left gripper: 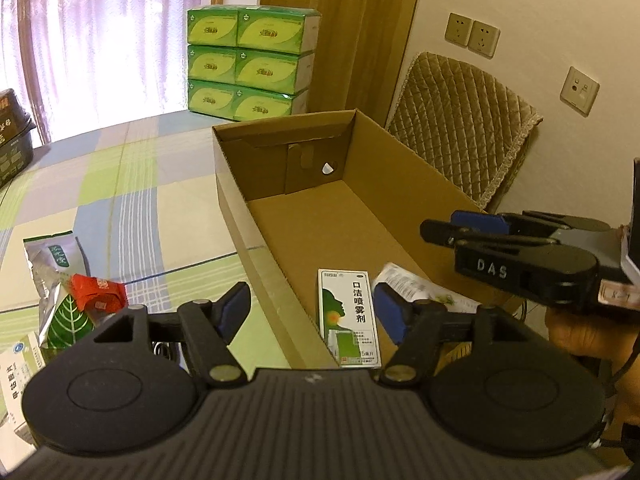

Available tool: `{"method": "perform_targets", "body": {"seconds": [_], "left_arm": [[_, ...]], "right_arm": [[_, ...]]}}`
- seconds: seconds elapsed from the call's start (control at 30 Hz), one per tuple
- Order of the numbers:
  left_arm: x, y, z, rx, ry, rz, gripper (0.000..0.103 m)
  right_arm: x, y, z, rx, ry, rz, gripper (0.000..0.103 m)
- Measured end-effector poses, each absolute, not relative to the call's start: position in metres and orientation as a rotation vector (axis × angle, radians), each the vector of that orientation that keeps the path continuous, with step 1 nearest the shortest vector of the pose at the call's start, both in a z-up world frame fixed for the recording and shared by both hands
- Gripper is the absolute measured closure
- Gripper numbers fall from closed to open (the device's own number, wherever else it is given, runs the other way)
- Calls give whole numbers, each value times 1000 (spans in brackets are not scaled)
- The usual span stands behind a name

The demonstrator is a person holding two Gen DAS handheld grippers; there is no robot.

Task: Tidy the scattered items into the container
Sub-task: 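Open both tools to drop the two boxes into the cardboard box, then move both tools back over the remaining items on the table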

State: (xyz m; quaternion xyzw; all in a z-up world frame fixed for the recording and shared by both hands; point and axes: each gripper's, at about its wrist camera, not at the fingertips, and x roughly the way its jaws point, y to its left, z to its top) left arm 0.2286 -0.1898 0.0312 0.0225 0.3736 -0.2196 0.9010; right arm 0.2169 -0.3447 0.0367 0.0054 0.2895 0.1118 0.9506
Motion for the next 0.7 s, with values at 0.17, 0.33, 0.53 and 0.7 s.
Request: {"method": "perform_targets", "body": {"seconds": [0.17,0.33,0.53,0.7], "left_arm": [[215,-176,32,26,774,-433,35],[196,-157,32,5,783,-402,33],[169,-130,30,-6,798,-366,29],[145,-101,29,-20,805,-320,28]], "right_arm": [[198,-348,45,43,563,223,62],[165,-340,50,63,539,237,62],[124,-320,56,95,539,274,62],[95,-296,61,106,558,329,62]]}}
